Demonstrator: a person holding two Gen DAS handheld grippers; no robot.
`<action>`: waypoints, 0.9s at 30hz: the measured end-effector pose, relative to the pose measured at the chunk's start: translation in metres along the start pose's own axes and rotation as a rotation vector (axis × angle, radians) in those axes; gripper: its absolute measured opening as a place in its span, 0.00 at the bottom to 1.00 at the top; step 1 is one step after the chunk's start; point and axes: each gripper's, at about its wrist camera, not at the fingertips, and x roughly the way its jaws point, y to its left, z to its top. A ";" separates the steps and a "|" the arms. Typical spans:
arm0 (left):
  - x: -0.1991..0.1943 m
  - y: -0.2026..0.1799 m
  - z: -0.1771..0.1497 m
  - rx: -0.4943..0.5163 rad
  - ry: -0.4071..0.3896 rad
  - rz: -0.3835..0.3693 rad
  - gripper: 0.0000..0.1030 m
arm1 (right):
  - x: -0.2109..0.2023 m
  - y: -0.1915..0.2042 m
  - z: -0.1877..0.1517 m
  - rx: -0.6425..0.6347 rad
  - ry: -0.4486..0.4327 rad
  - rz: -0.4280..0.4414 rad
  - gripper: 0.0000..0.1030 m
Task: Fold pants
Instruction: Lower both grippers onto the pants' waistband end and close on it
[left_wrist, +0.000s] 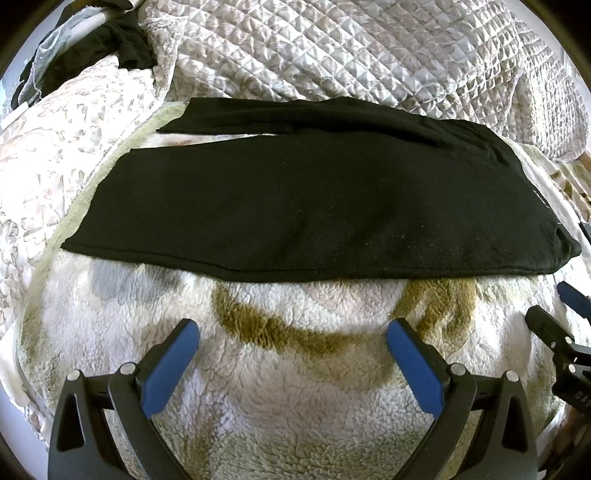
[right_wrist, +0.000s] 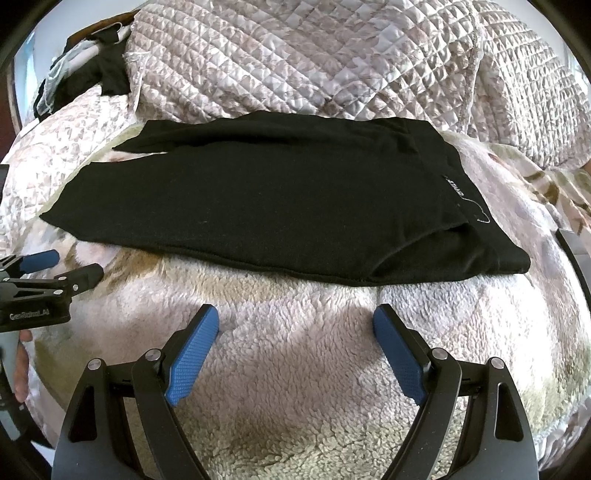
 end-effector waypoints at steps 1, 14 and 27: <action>0.000 0.000 0.000 0.000 -0.001 0.000 0.99 | -0.001 0.000 0.000 0.001 -0.002 0.002 0.83; -0.013 0.016 0.005 -0.062 -0.057 -0.029 0.95 | -0.010 -0.017 0.001 0.084 -0.006 0.044 0.83; -0.003 0.091 0.018 -0.384 -0.090 -0.205 0.85 | -0.003 -0.083 0.013 0.397 -0.024 0.107 0.79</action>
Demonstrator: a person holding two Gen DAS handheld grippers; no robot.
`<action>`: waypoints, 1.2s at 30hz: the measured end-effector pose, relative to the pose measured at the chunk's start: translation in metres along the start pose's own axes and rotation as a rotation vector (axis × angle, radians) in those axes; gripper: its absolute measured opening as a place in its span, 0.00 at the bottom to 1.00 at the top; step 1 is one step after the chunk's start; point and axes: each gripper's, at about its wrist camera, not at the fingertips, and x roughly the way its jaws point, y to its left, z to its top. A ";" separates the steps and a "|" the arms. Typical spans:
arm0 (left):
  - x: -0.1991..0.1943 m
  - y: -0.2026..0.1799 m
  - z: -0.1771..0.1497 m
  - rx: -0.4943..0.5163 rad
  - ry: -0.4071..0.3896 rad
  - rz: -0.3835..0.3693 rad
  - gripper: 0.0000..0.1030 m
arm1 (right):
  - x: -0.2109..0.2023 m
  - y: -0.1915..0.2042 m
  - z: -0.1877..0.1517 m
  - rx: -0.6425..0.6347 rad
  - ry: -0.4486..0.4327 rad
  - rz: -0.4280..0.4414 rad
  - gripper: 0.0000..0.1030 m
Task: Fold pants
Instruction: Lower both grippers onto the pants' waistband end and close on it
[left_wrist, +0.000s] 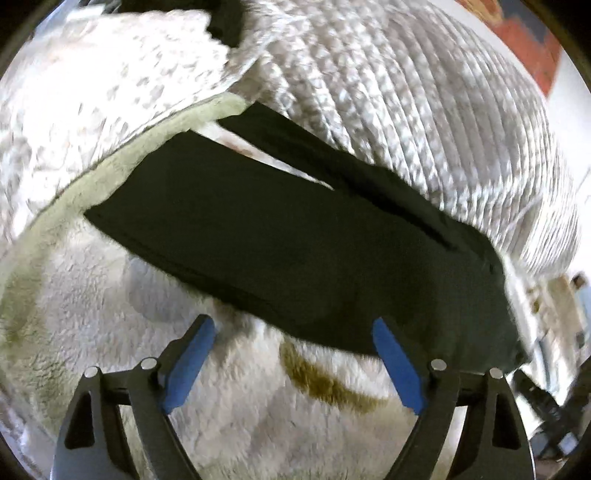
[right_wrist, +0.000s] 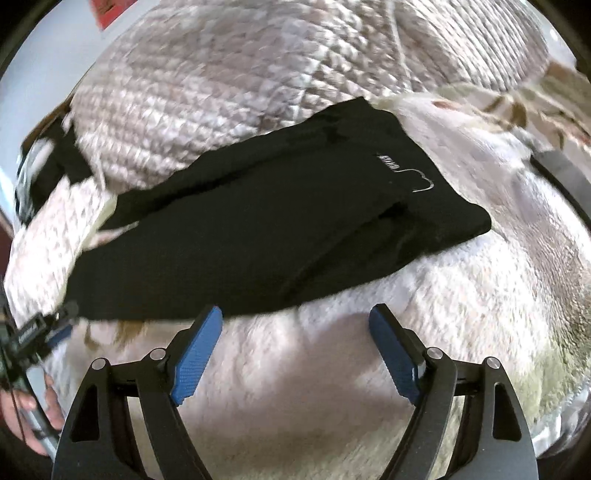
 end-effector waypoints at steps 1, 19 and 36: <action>0.000 0.004 0.003 -0.018 -0.009 -0.009 0.83 | 0.002 -0.006 0.005 0.034 -0.003 0.010 0.78; 0.034 0.044 0.045 -0.183 -0.093 0.078 0.24 | 0.029 -0.073 0.044 0.339 -0.058 0.021 0.14; -0.066 0.045 0.011 -0.128 -0.123 0.042 0.04 | -0.074 -0.073 0.021 0.299 -0.044 0.067 0.01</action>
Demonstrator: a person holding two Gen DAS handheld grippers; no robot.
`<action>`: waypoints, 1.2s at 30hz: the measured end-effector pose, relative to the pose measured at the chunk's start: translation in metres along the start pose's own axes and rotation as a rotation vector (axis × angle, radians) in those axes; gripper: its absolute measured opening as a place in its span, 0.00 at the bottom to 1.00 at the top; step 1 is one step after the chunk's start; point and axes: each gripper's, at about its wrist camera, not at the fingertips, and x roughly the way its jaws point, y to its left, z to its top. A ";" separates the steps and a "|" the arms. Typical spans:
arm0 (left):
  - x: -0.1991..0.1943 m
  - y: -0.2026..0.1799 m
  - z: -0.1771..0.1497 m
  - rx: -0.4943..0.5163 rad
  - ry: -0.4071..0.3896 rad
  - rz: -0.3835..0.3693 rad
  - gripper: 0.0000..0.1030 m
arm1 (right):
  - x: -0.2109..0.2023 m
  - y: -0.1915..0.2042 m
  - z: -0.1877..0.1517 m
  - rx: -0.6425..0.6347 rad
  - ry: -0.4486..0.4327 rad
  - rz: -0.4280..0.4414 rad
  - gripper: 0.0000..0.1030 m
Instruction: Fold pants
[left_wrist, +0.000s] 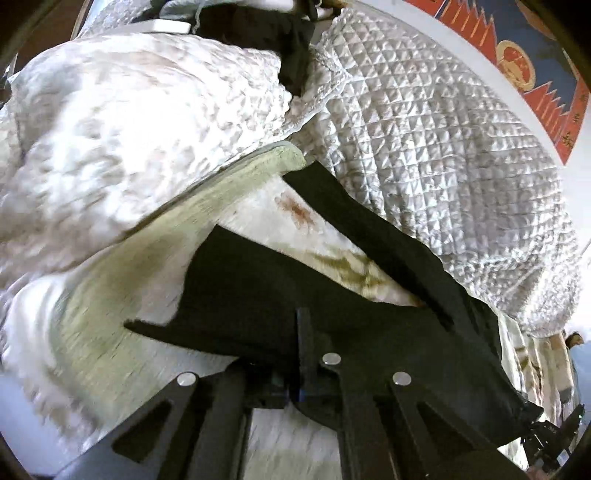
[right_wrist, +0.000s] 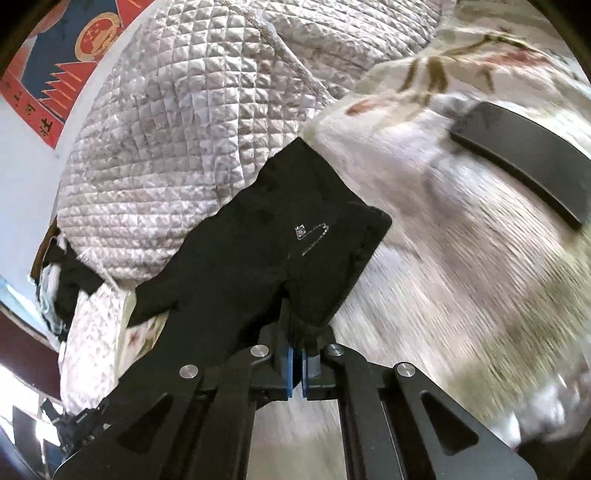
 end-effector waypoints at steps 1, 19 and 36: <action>-0.007 0.003 -0.007 0.009 0.001 0.006 0.04 | -0.006 -0.001 -0.004 -0.007 0.002 -0.009 0.01; -0.041 0.036 -0.013 0.008 -0.010 0.171 0.58 | -0.059 -0.029 -0.016 0.002 -0.077 -0.304 0.35; 0.075 0.005 0.024 0.300 0.129 0.370 0.47 | 0.078 0.076 -0.020 -0.474 0.135 -0.114 0.35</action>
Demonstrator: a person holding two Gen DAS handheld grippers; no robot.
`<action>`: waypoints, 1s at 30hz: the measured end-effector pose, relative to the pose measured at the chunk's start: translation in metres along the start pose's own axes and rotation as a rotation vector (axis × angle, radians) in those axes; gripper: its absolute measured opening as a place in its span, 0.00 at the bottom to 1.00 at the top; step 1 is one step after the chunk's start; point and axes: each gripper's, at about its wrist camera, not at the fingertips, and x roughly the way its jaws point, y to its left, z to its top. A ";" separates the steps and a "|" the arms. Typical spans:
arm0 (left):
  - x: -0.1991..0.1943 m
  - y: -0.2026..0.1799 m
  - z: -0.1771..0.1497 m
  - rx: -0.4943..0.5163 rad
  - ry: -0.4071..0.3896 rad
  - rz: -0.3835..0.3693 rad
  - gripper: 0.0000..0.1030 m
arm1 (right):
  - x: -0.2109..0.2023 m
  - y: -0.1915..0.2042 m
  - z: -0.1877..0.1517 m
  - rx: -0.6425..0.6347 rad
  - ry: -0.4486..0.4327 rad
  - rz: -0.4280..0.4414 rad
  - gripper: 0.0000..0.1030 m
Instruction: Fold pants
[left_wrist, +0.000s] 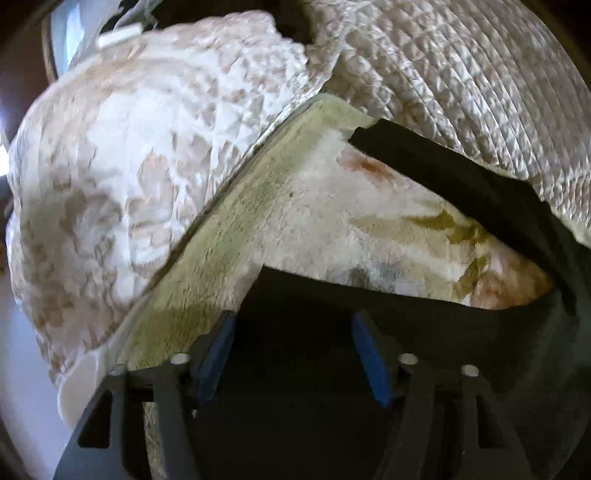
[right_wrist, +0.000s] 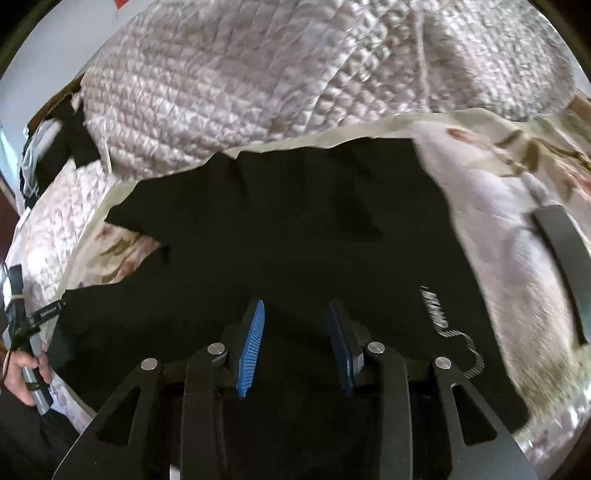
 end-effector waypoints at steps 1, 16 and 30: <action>-0.002 -0.004 0.001 0.020 -0.023 0.020 0.16 | 0.005 0.000 -0.002 0.005 0.006 0.000 0.35; -0.021 0.011 0.010 -0.122 -0.122 0.077 0.15 | -0.001 -0.023 -0.007 0.088 -0.059 -0.048 0.35; -0.048 -0.045 -0.020 0.019 -0.062 -0.293 0.30 | 0.001 -0.025 -0.007 0.080 -0.036 -0.116 0.35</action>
